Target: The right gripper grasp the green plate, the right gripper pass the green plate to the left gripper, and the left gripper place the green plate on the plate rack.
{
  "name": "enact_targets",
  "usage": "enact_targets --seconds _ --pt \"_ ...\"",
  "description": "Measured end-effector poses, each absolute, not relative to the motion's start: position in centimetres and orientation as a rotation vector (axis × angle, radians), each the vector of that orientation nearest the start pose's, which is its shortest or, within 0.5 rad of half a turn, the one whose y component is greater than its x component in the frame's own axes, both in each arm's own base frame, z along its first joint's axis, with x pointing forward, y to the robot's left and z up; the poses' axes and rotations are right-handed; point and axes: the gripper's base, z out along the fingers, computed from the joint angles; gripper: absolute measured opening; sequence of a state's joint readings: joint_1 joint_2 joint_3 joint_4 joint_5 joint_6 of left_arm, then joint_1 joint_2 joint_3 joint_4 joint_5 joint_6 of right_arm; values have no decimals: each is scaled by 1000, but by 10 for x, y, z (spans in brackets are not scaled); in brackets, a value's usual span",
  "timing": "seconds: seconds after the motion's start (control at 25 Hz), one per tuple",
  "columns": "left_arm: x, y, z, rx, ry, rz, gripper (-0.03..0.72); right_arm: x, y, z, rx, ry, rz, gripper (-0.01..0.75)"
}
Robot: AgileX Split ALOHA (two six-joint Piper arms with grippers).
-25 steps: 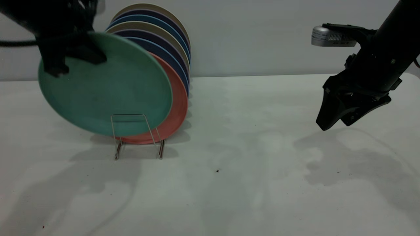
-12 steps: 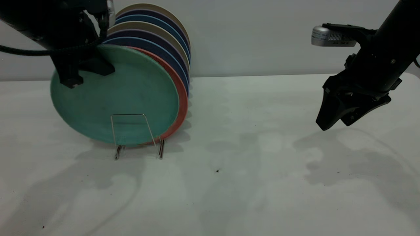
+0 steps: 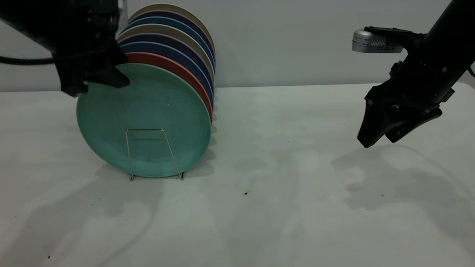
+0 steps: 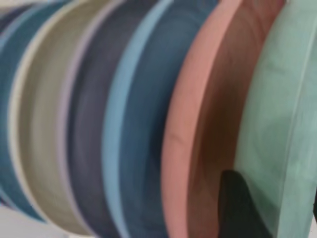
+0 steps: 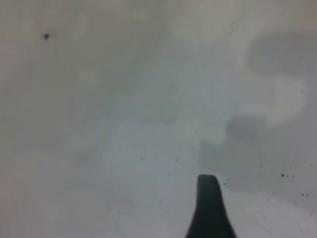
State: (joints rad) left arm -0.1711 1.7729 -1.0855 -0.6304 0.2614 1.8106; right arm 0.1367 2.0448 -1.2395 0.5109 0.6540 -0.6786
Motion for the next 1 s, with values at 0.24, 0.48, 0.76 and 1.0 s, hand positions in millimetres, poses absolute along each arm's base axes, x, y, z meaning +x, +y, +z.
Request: enact_targets --seconds 0.24,0.48,0.76,1.0 --pt "345 -81 243 1573 1764 214 409 382 80 124 -613 2764 404 573" --pt "338 -73 258 1176 2021 16 410 380 86 134 -662 2751 437 573" --pt "329 -30 250 430 2535 -257 401 363 104 198 -731 2680 331 573" --pt "315 -4 276 110 2567 -259 392 325 70 253 -514 2885 -50 563"
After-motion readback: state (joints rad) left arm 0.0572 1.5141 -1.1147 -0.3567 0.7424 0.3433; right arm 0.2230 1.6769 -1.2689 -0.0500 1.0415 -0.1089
